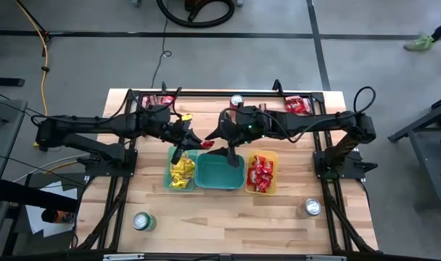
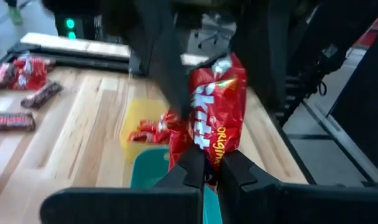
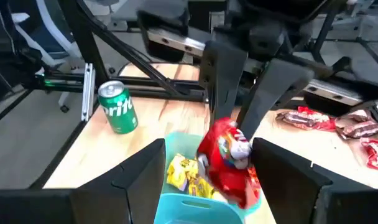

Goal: Sort candy
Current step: Put the red candy into the yellow bin

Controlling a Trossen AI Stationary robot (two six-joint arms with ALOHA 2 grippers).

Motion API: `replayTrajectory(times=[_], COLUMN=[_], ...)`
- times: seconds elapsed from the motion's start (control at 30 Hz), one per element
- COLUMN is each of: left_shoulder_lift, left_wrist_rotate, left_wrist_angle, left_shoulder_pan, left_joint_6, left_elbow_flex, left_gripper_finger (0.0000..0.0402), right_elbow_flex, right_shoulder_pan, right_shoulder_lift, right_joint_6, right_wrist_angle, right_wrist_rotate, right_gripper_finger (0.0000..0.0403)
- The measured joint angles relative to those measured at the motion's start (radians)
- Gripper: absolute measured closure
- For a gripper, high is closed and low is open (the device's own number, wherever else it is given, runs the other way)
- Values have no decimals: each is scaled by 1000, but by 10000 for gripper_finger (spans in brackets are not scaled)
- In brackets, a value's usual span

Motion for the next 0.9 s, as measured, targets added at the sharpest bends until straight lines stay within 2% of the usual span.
replayTrajectory(times=[0.1, 0.2, 0.27, 0.43, 0.47, 0.67, 0.8, 0.9], left_shoulder_lift=[6, 6, 6, 6, 6, 4, -48, -114], left_wrist_rotate=[0, 0, 1, -38, -39, -49, -58, -122], left_wrist_angle=[15, 18, 19, 9, 9, -9, -201, -369], left_shoulder_pan=[0, 0, 0, 0, 0, 2, 28, 65], left_joint_6=[0, 0, 15, 6, -3, -76, -25, 15], left_elbow_flex=[0, 0, 0, 0, 0, 3, 48, 70], left_gripper_finger=[393, 382, 375, 346, 338, 281, 243, 224], right_elbow_flex=[0, 0, 0, 0, 0, 0, 0, 0], right_shoulder_pan=[2, 2, 2, 1, 0, -3, -26, -42], right_shoulder_lift=[1, -1, -4, -5, -5, -11, -67, -132], right_joint_6=[1, 19, 25, 36, 45, 53, 68, 79], right_wrist_angle=[-15, -21, -22, -32, -35, -54, -173, -305], right_wrist_rotate=[10, 17, 18, 21, 22, 16, 9, 42], right_gripper_finger=[173, 204, 239, 367, 382, 388, 395, 398])
